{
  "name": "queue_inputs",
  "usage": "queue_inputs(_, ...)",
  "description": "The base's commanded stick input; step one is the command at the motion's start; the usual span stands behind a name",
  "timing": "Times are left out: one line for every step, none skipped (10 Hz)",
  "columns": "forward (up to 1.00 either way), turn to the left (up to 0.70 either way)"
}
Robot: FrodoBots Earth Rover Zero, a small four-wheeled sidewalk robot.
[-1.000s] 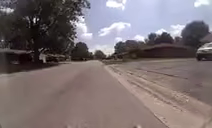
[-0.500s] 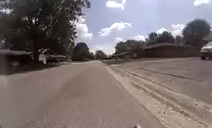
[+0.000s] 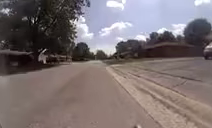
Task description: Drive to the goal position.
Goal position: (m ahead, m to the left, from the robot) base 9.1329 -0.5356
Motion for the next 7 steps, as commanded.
queue_inputs(0.7,0.0)
queue_inputs(0.7,0.0)
queue_inputs(0.7,0.0)
queue_inputs(0.7,0.0)
queue_inputs(0.7,0.0)
queue_inputs(0.7,0.0)
queue_inputs(0.7,0.0)
